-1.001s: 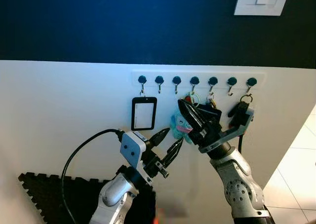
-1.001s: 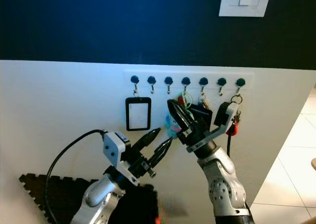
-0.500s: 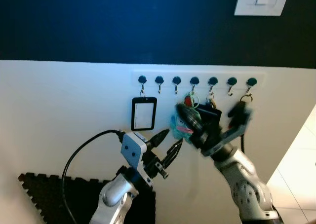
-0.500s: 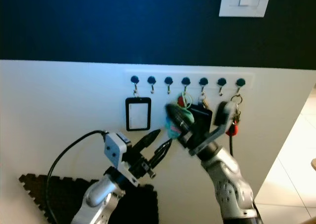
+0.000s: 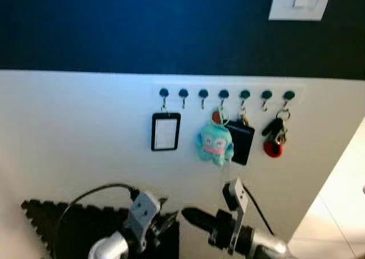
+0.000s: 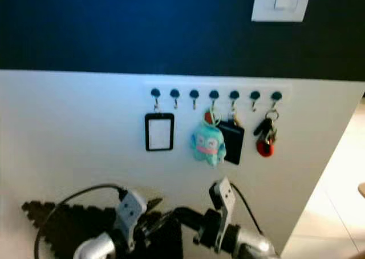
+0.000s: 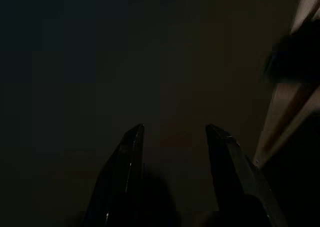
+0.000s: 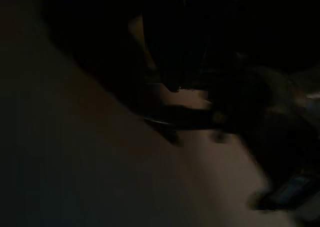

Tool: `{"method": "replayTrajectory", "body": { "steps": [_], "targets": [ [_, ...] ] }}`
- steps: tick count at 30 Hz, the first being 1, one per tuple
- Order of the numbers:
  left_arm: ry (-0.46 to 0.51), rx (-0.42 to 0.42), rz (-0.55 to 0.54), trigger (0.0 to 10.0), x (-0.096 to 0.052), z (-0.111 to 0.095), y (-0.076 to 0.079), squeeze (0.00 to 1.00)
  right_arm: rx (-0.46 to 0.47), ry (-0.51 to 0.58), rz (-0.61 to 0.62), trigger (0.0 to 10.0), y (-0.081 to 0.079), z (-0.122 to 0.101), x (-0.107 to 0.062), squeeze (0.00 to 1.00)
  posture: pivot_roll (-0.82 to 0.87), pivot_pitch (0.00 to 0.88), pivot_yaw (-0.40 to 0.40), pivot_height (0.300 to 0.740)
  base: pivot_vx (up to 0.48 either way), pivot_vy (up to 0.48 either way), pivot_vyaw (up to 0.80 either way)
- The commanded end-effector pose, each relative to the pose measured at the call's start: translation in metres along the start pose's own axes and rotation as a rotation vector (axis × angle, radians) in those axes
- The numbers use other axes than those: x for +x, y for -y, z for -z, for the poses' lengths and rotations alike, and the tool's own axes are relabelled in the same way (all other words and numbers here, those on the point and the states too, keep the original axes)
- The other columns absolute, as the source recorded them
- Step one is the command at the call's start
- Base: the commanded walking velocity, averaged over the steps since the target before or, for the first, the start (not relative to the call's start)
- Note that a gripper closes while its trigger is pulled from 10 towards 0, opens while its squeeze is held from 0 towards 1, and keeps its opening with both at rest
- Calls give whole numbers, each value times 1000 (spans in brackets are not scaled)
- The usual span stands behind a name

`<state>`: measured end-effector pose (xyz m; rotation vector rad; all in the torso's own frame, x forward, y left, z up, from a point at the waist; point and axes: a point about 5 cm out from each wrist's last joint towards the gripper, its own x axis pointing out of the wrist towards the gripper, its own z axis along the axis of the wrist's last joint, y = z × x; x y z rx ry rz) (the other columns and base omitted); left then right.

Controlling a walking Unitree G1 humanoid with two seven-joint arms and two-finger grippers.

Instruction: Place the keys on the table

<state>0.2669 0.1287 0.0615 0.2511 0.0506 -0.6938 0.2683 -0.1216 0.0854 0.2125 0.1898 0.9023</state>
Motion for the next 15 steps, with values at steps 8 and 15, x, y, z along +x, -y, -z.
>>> {"method": "replayTrajectory", "body": {
  "steps": [8, 15],
  "targets": [
    [-364, -188, -307, 10000, -15, 72, -7, 0, 46, -229, 394, 10000, 33, 71, -27, 0, 4, 44, 30, 740, 0, 0, 0],
    [-575, -163, -322, 10000, -30, 105, 14, 0, 66, -442, 668, 10000, 41, 122, -57, 0, -12, 39, 33, 740, 0, 0, 0]
  ]
}}
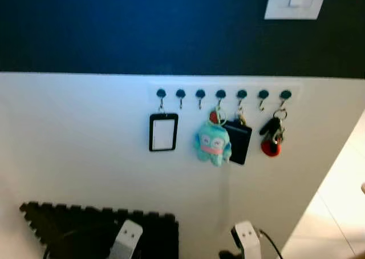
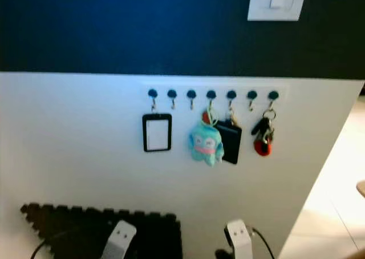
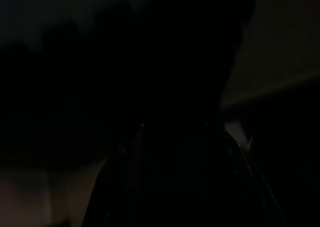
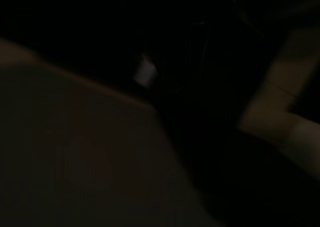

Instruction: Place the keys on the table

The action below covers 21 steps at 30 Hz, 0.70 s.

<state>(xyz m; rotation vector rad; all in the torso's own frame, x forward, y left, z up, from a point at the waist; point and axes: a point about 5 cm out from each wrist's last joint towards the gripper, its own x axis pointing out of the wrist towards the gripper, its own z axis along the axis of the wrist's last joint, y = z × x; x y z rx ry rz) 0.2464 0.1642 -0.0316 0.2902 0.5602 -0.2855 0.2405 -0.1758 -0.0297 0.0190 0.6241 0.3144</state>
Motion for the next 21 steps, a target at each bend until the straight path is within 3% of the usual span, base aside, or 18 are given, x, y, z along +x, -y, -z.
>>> {"method": "replayTrajectory", "body": {
  "steps": [1, 3, 5, 8, 12, 15, 21],
  "targets": [
    [-40, -9, 1, 10000, -2, 9, 6, 0, 2, -36, 52, 10000, 2, 11, -1, 0, -12, 39, 33, 740, 0, 0, 0],
    [-55, -10, -15, 10000, -2, 13, 6, 0, 19, -69, 137, 10000, 9, 21, -4, 0, -15, 31, 33, 740, 0, 0, 0],
    [-87, -40, -58, 10000, -3, 20, 4, 0, 92, -123, 301, 10000, 21, 38, -12, 0, -17, 17, 27, 740, 0, 0, 0],
    [-95, -68, -84, 10000, -3, 22, 2, 0, 137, -145, 358, 10000, 24, 45, -15, 0, -17, 10, 25, 740, 0, 0, 0],
    [-116, -106, -116, 10000, -5, 27, -3, 0, 134, -175, 369, 10000, 21, 54, -17, 0, -11, 0, 22, 740, 0, 0, 0],
    [-116, -89, -122, 10000, -6, 29, -6, 0, 117, -197, 346, 10000, 13, 60, -16, 0, 7, 0, 28, 740, 0, 0, 0],
    [-84, -117, -90, 10000, -7, 28, -3, 0, 102, -234, 347, 10000, 6, 70, -18, 0, 34, 0, 17, 740, 0, 0, 0]
  ]
}}
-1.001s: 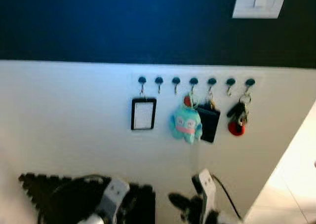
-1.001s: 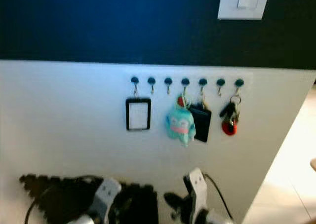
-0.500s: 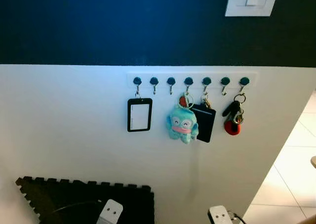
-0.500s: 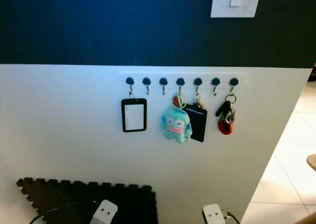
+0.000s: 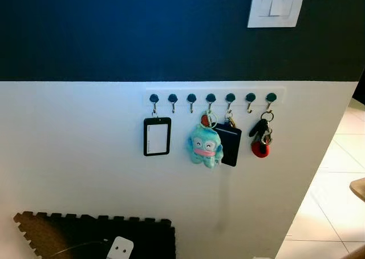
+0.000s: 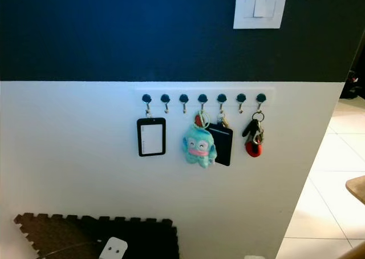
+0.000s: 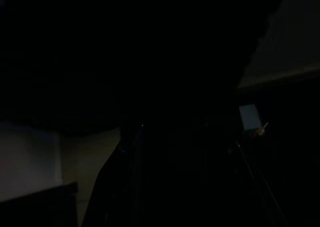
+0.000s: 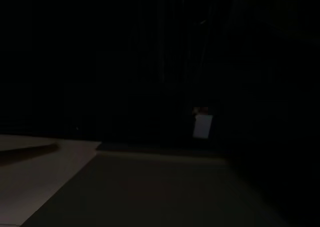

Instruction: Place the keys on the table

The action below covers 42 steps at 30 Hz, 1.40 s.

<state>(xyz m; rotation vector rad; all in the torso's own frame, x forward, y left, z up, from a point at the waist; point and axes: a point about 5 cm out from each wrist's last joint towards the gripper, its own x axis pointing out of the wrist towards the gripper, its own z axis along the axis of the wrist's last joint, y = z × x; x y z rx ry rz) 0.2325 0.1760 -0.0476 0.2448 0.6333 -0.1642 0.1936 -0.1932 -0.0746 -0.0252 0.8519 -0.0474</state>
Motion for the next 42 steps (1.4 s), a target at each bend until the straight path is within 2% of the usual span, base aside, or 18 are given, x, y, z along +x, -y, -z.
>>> {"method": "replayTrajectory", "body": {
  "steps": [1, 2, 6, 10, 16, 22, 27, 29, 33, 37, 39, 42],
  "targets": [
    [-7, -33, 0, 10000, -2, 4, -1, 0, -1, -9, 6, 10000, -1, 6, -1, 0, 34, 0, 17, 740, 0, 0, 0],
    [-19, -44, -19, 10000, -1, 6, 0, 0, 30, -18, 0, 10000, -2, 8, -2, 0, 35, 0, 9, 740, 0, 0, 0],
    [-47, -30, -31, 10000, -2, 10, 1, 0, 49, -20, 1, 10000, -1, 9, -2, 0, 32, 0, 1, 740, 0, 0, 0],
    [-77, -21, -41, 10000, -3, 16, 1, 0, 29, -38, 26, 10000, 4, 12, -2, 0, 26, 5, 1, 740, 0, 0, 0],
    [-113, -37, -5, 10000, -6, 25, 7, 0, 50, -54, 32, 10000, 8, 20, -5, 0, 21, 14, 0, 740, 0, 0, 0],
    [-99, -31, -10, 10000, -7, 25, 10, 0, 27, -67, 28, 10000, 7, 25, -6, 0, 10, 26, 19, 740, 0, 0, 0],
    [-108, 54, 21, 10000, -5, 22, 11, 0, 37, -37, 50, 10000, 10, 19, -5, 0, 2, 30, 9, 740, 0, 0, 0],
    [-107, 58, 27, 10000, -5, 22, 11, 0, 31, -38, 46, 10000, 10, 19, -5, 0, 2, 29, 7, 740, 0, 0, 0],
    [-123, -32, -11, 10000, -7, 27, 5, 0, -9, -47, 32, 10000, 6, 21, -6, 0, -8, 31, 17, 740, 0, 0, 0],
    [-126, -68, -13, 10000, -9, 31, 5, 0, -13, -29, 36, 10000, 7, 17, -5, 0, -2, 16, -2, 740, 0, 0, 0],
    [-119, -81, -38, 10000, -10, 32, 4, 0, -66, -51, 35, 10000, 7, 20, -5, 0, -9, 26, 14, 740, 0, 0, 0],
    [-94, -98, -51, 10000, -11, 31, 4, 0, -66, -30, 38, 10000, 8, 16, -5, 0, -17, 22, 17, 740, 0, 0, 0]
  ]
}}
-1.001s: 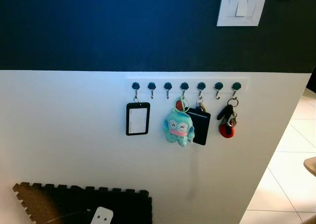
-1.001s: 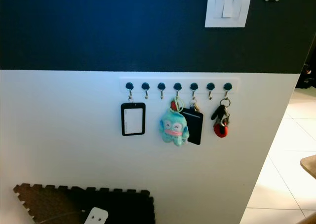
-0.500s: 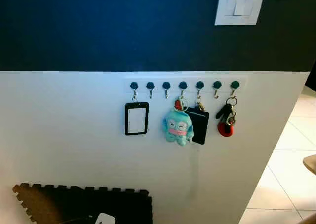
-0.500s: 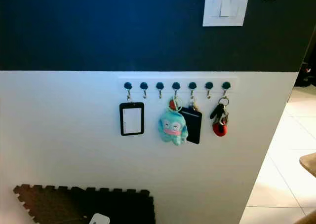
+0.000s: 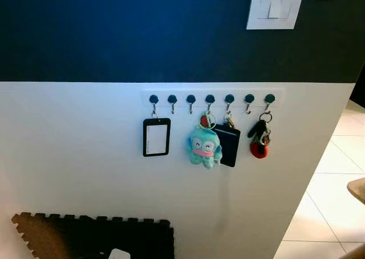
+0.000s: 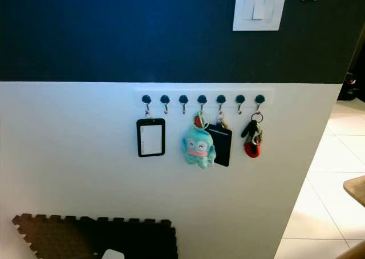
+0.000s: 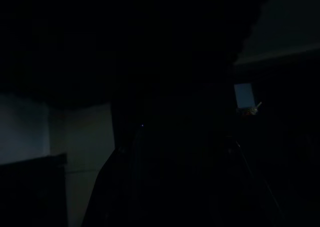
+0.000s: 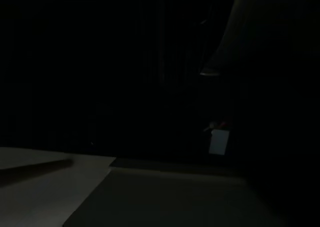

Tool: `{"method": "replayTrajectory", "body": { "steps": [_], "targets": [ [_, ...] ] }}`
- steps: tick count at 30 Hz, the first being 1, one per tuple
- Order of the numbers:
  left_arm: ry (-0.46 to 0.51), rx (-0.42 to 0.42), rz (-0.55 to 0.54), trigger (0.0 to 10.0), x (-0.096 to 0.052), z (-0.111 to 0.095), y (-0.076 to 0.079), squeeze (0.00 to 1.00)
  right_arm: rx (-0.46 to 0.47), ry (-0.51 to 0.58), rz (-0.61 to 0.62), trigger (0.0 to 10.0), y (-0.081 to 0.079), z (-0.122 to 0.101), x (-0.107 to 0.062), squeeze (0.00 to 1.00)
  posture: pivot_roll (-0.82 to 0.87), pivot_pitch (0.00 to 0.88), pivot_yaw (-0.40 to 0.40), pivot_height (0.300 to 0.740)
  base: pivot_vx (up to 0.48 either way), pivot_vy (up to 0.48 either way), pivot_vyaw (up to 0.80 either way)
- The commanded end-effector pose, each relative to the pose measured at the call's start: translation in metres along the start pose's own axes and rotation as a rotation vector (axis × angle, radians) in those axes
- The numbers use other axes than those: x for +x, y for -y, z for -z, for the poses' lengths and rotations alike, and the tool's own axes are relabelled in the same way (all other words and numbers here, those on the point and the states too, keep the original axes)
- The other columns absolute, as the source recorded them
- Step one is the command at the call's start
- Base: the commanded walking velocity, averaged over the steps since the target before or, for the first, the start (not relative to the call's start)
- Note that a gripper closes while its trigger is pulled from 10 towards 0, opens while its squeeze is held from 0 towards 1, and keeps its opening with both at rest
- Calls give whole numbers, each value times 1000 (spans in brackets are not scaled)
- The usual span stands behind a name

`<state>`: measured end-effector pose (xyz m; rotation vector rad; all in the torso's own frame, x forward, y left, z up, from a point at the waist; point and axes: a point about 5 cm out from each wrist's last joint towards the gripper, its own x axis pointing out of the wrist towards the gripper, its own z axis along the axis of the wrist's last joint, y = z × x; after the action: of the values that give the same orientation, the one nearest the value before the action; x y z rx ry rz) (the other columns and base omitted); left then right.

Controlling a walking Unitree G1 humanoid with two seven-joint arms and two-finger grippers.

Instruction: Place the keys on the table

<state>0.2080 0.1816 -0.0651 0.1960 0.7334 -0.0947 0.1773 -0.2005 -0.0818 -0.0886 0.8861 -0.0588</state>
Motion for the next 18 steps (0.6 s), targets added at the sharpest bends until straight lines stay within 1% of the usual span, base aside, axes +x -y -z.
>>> {"method": "replayTrajectory", "body": {
  "steps": [1, 3, 5, 6, 7, 8, 9, 10, 12, 13, 14, 16, 17, 18],
  "targets": [
    [7, -27, -13, 10000, -1, 2, 1, 0, -14, 4, 4, 10000, 1, -1, 0, 0, -17, 22, 17, 740, 0, 0, 0],
    [37, -15, -10, 10000, -1, -1, 2, 0, 15, 53, 28, 10000, 5, -9, 1, 0, -14, 19, 12, 740, 0, 0, 0],
    [124, -18, -22, 10000, 0, -14, -2, 0, 44, 230, 87, 10000, 14, -37, 1, 0, -15, 32, 32, 740, 0, 0, 0],
    [124, -18, -22, 10000, 0, -14, -2, 0, 44, 230, 87, 10000, 14, -37, 1, 0, -15, 32, 32, 740, 0, 0, 0],
    [200, -26, 9, 10000, -1, -24, -1, 0, 98, 355, 99, 10000, 18, -57, -1, 0, -17, 32, 38, 740, 0, 0, 0],
    [250, -29, 32, 10000, -1, -31, 0, 0, 134, 436, 104, 10000, 21, -69, -3, 0, -16, 35, 38, 740, 0, 0, 0],
    [317, -32, 73, 10000, -2, -39, 3, 0, 162, 524, 84, 10000, 23, -83, -6, 0, -14, 38, 38, 740, 0, 0, 0],
    [366, -25, 98, 10000, -4, -46, 5, 0, 166, 590, 61, 10000, 23, -95, -9, 0, -14, 38, 38, 740, 0, 0, 0],
    [435, -14, 117, 10000, -6, -55, 8, 0, 145, 716, 31, 10000, 21, -118, -16, 0, -14, 38, 38, 740, 0, 0, 0],
    [435, -14, 117, 10000, -6, -55, 8, 0, 145, 716, 31, 10000, 21, -118, -16, 0, -14, 38, 38, 740, 0, 0, 0],
    [456, -20, 123, 10000, -6, -59, 9, 0, 141, 780, 21, 10000, 20, -130, -20, 0, -13, 44, 39, 740, 0, 0, 0],
    [516, -55, 161, 10000, -8, -70, 15, 0, 137, 936, 1, 10000, 16, -159, -34, 0, -13, 46, 36, 740, 0, 0, 0],
    [516, -55, 161, 10000, -8, -70, 15, 0, 137, 936, 1, 10000, 16, -159, -34, 0, -13, 46, 36, 740, 0, 0, 0],
    [547, -55, 187, 10000, -9, -76, 19, 0, 130, 990, -2, 10000, 14, -169, -40, 0, -12, 48, 35, 740, 0, 0, 0]
  ]
}}
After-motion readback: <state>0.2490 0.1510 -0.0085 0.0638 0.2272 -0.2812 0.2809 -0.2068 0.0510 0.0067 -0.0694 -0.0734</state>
